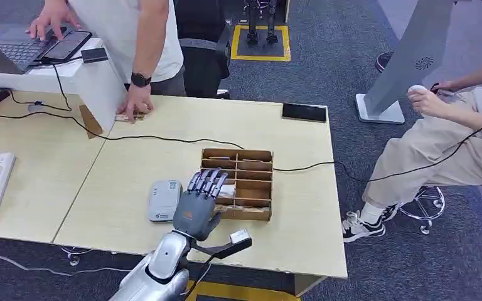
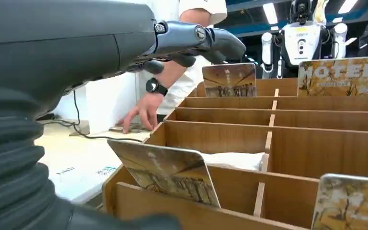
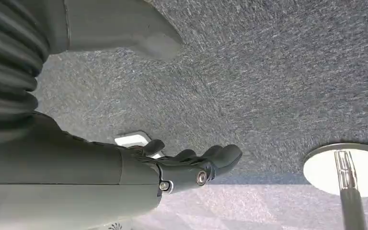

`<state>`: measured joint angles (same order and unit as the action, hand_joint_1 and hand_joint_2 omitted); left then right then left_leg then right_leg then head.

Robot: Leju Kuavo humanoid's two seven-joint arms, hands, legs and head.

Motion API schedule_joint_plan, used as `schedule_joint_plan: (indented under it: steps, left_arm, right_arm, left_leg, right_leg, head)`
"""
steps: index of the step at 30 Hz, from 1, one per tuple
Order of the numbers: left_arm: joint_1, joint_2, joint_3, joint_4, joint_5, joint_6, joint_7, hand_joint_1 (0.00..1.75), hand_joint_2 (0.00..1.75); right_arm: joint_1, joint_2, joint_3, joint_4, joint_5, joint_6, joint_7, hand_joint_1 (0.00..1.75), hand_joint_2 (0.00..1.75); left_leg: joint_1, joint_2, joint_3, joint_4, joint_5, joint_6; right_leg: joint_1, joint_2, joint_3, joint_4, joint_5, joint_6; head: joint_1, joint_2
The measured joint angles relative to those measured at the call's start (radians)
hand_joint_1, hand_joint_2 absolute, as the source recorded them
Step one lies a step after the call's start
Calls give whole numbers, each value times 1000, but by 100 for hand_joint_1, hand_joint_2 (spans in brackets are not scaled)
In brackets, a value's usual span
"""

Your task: Pass the card to the sensor for recognition and then transmit it.

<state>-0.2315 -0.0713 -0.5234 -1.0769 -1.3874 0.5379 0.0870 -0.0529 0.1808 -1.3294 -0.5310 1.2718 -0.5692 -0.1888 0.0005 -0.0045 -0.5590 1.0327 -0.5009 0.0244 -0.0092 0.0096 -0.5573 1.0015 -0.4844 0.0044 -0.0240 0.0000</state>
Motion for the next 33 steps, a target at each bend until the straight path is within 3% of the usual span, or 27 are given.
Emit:
schedule_joint_plan:
  steps: [9,20,33]
  left_arm:
    - [2,1,0,7,13,1,-23,175,175]
    - [-34,-3,-3,78,55,-118,-92,175,175]
    - [-44,-11,-20,118,110,-78,-121,175,175]
  right_arm:
    - [0,-6,8,11,-6,-1,0,0,175]
    - [-2,-15,23,19,-14,-1,-8,0,175]
    - [0,-17,36,9,-24,1,-9,0,175]
  left_leg:
    - [0,0,0,0,0,0]
    - [0,-2,4,0,0,0]
    - [0,-4,9,0,0,0]
  right_leg:
    - [0,0,0,0,0,0]
    - [0,-1,5,0,-1,1]
    - [0,-4,11,0,-1,1]
  head:
    - [0,0]
    - [0,0]
    - [0,0]
